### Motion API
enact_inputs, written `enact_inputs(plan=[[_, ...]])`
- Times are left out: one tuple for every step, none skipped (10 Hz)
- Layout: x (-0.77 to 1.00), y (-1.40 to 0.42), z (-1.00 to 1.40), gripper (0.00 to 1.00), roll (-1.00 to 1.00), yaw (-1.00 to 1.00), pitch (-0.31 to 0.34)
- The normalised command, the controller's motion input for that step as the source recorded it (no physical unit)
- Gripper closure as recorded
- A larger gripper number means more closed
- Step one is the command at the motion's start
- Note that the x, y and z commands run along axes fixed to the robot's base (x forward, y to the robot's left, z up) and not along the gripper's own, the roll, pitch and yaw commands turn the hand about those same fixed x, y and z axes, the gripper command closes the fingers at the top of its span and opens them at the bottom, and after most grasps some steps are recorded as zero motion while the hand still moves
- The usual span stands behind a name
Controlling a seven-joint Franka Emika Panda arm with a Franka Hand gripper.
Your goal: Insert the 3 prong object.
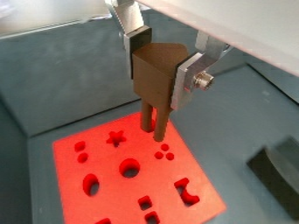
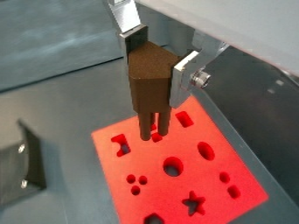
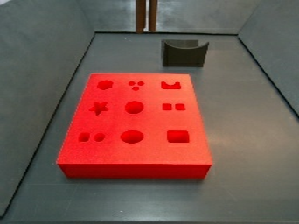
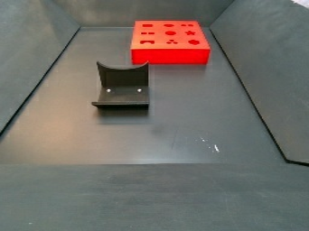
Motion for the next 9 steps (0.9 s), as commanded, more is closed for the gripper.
enact_inputs(plan=[[0.0, 0.1, -0.01, 1.0, 0.12, 0.94, 0.039], [0.02, 0.18, 0.0, 1.0, 0.14, 0.83, 0.081], [0.11, 0.32, 0.0, 1.0, 0.18, 0.66, 0.16], [0.0, 0.5, -0.12, 1.0, 0.13, 0.54, 0.134], [0.0, 0.44, -0.11, 1.0, 0.14, 0.57, 0.104], [-0.07, 0.4, -0.29, 1.0, 0.1, 0.65, 0.0], [-0.1, 0.31, -0.43, 1.0, 0.07, 0.77, 0.0], [-0.08, 0.19, -0.51, 1.0, 0.05, 0.91, -0.014], [0.0, 0.01, -0.35, 1.0, 0.0, 0.95, -0.05]])
